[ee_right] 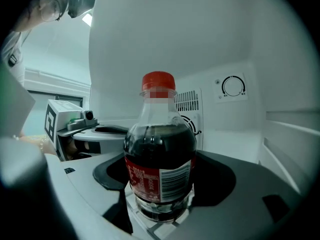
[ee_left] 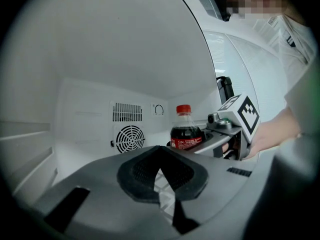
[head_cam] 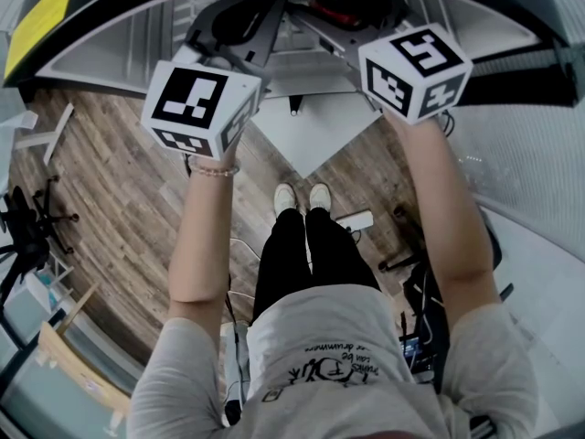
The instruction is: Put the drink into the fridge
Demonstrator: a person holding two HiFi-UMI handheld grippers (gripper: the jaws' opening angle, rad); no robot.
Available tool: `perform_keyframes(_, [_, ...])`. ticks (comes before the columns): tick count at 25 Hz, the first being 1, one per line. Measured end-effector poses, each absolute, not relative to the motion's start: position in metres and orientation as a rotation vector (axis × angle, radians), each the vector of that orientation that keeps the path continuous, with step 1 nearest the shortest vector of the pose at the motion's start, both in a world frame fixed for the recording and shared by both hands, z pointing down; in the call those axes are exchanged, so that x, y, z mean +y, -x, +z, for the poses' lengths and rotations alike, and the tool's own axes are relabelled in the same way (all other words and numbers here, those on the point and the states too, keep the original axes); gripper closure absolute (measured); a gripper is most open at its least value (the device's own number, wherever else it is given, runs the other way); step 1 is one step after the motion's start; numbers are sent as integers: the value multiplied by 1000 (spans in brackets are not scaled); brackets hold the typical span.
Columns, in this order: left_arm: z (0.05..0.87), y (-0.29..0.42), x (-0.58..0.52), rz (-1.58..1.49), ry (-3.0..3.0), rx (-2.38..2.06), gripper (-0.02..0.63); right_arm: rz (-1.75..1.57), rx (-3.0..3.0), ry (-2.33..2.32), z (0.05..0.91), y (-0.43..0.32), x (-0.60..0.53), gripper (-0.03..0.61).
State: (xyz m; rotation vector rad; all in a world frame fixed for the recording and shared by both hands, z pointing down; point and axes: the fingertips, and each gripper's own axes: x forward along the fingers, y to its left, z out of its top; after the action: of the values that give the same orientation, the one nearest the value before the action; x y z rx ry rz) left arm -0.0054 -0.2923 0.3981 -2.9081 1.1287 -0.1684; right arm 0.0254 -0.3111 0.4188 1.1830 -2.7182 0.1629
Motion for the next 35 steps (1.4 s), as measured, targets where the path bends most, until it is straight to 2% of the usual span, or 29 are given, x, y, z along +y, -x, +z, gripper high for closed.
perform_keyframes(25, [380,11,-252,-119,2903,1128,612,195,-2652,-1278,411,-51,-274,219])
perform_keyframes(35, [380,14,-197,-73,2975,1148,612,193,-2665,-1333,400,-65,-206,222])
